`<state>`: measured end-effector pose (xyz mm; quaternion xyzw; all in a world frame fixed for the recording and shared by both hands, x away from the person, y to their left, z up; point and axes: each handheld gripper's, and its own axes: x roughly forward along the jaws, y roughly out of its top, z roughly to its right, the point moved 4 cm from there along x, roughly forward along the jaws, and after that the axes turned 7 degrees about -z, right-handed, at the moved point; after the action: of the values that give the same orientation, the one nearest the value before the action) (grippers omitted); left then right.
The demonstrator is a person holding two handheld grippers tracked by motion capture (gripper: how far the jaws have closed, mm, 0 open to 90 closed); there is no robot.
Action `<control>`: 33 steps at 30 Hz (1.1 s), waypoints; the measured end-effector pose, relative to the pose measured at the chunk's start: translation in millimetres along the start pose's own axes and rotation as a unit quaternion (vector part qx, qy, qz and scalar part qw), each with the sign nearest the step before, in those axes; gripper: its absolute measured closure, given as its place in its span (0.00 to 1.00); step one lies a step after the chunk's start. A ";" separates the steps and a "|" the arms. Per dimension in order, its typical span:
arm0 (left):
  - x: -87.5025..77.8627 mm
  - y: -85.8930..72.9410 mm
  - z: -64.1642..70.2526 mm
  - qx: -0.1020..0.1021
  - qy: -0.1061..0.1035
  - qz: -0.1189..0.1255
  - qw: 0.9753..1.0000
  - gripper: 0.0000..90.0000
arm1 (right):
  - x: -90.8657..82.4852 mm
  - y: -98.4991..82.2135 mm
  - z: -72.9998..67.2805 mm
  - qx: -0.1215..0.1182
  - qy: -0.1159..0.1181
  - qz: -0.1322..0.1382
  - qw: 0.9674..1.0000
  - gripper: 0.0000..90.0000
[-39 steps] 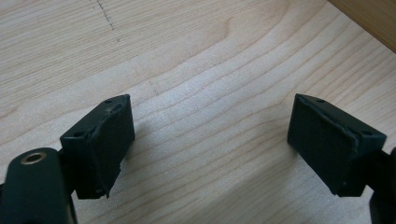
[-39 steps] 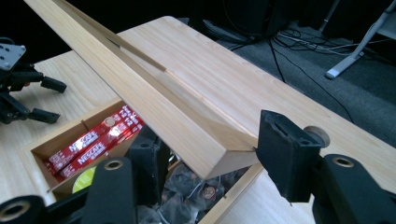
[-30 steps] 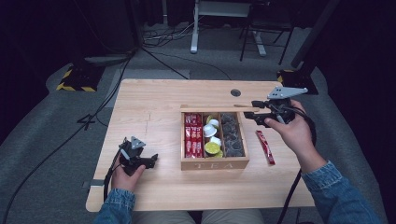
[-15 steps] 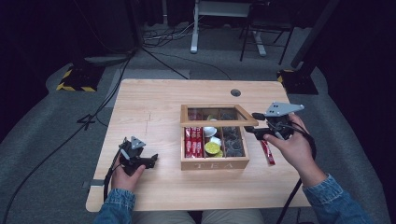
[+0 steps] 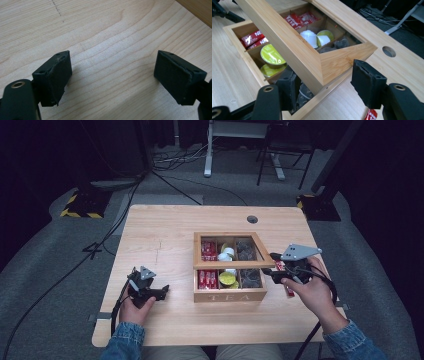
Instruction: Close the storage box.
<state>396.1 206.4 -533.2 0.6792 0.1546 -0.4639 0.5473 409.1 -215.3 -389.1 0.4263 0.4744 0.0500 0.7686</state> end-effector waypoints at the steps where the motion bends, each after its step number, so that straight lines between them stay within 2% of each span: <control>1: 0.0 0.0 0.0 0.000 0.000 0.000 1.000 0.17 | 0.5 -2.0 -1.1 0.000 0.001 -0.002 1.000 0.45; 12: 0.1 0.0 0.1 0.000 -0.001 0.001 1.000 0.17 | 8.9 -22.7 -12.6 -0.001 0.004 -0.021 1.000 0.43; 22: 0.1 0.0 0.0 0.000 0.000 0.000 1.000 0.17 | 17.6 -36.9 -19.5 0.006 0.020 -0.037 0.999 0.43; 33: 0.1 0.0 0.1 0.000 0.000 0.000 1.000 0.17 | 21.8 -46.0 -25.2 0.008 0.041 -0.067 0.997 0.44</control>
<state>396.1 206.3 -533.3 0.6790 0.1541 -0.4640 0.5477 386.5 -218.5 -441.0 0.3974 0.5334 0.0122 0.7466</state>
